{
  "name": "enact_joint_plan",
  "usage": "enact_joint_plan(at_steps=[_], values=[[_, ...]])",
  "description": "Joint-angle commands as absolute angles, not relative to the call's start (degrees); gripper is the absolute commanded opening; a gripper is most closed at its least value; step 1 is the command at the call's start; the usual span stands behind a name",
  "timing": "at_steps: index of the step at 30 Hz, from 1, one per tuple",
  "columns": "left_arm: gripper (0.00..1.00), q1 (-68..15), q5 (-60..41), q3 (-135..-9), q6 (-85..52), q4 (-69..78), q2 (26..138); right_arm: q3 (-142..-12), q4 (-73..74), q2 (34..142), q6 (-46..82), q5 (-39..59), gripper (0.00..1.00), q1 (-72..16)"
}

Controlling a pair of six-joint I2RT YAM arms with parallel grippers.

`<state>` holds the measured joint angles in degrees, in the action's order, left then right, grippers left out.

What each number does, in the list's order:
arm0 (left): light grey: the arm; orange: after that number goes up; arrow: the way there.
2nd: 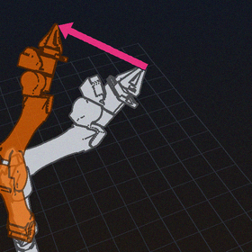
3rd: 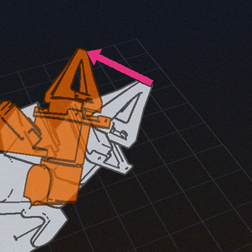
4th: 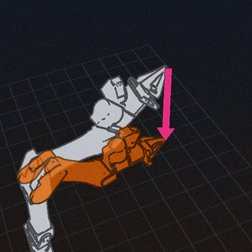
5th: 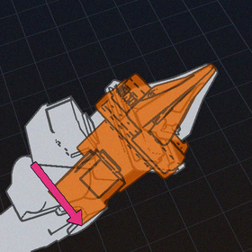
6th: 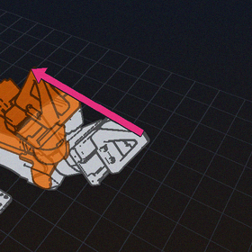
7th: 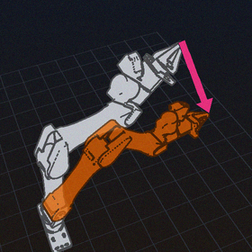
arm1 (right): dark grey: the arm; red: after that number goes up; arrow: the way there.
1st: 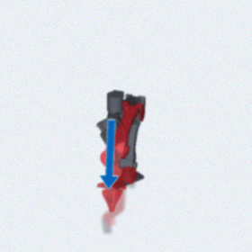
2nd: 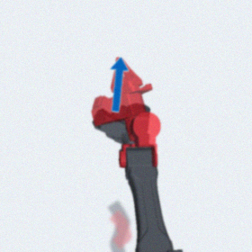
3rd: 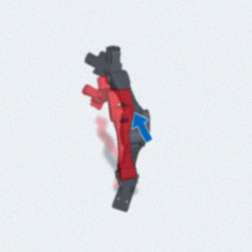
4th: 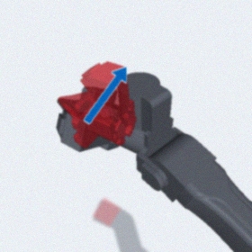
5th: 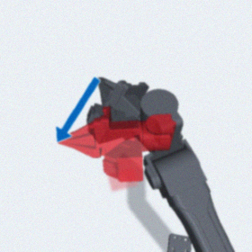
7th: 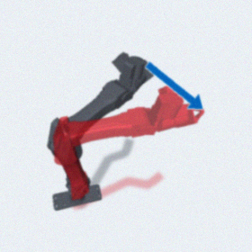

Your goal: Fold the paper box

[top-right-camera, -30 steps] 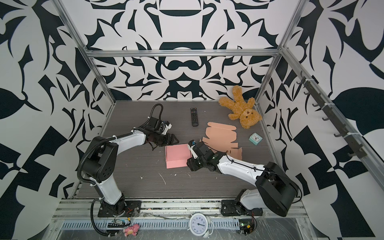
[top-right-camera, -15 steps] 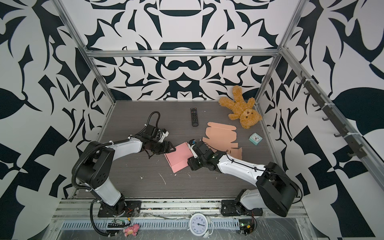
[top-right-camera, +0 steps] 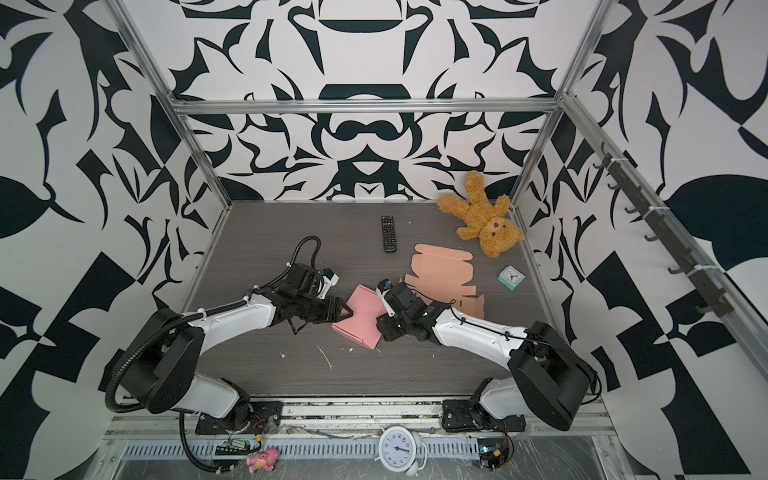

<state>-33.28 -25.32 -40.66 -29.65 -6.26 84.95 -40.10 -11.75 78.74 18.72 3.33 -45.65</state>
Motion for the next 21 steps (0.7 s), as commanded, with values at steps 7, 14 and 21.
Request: enact_joint_plan(at_steps=[7, 14, 21], values=[[0.64, -36.99, -22.69, -37.48, -32.96, -5.80, 81.52, -40.25, -10.46, 80.74, 18.07, 2.29, 0.42, -46.10], [0.64, -37.49, -22.32, -36.40, -33.78, -5.10, 80.51, -40.66, -9.94, 82.26, 18.19, 2.64, 0.32, -46.76], [0.63, -37.71, -22.04, -35.02, -33.92, -4.31, 79.76, -41.65, -8.88, 83.95, 18.62, 2.85, 0.27, -47.75]])
